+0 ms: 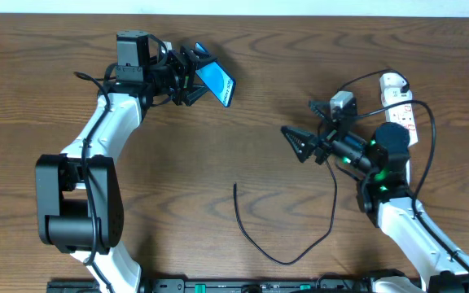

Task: Plug charger to phone and switch on socket
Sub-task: 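Move the open right gripper from rest toward the phone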

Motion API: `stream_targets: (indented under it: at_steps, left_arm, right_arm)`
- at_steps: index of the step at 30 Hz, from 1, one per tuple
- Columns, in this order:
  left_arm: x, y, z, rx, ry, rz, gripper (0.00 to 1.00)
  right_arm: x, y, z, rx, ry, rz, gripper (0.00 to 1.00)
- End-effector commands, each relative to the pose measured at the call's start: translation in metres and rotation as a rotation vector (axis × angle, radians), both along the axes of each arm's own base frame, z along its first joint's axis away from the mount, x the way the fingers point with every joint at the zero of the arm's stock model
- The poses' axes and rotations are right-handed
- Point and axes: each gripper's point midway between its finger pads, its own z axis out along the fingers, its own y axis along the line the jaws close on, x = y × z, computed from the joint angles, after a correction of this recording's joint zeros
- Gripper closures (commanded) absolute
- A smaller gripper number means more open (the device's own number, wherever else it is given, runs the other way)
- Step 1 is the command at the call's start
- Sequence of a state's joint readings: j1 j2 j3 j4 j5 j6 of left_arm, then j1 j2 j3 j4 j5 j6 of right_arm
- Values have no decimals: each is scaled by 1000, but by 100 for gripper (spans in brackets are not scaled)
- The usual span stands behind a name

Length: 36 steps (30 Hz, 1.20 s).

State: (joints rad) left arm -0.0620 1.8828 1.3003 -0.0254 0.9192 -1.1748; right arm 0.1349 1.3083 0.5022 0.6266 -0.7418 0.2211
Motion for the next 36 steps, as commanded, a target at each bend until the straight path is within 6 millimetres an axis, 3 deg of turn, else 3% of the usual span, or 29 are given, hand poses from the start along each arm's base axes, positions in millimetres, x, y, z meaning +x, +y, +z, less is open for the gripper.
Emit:
stream_targets:
  at_steps: [1,6,9,15,19,24,29,36]
  left_arm:
    - [-4,-4,18,-24,-40,-30,93]
    - [-3,-4,18,-21,-46,-33,93]
    - [-4,-4,18,-21,-46,-33,92]
    - [-4,-4,18,-21,-46,-33,93]
    - [-4,-4,18,-21,-46,-33,93]
    - [-4,-4,18,-21,-46,-33,93]
    - [-4,-4,18,-21,-45,-33,93]
    - [-4,-4,18,-21,-46,-34,92]
  right_arm:
    - [6,10,13,24,-10,-40,1]
    - [-3,31,22,31,-55,18,1]
    - [6,23,22,44,-42,-53,1]
    - [23,4,22,240,157,-230,1]
    - [25,8,35,289,139,-238,1]
    - [25,23,35,258,148,-248,1]
    - [25,48,42,228,124,-191,1]
    - [30,82,38,156,141,-87,1]
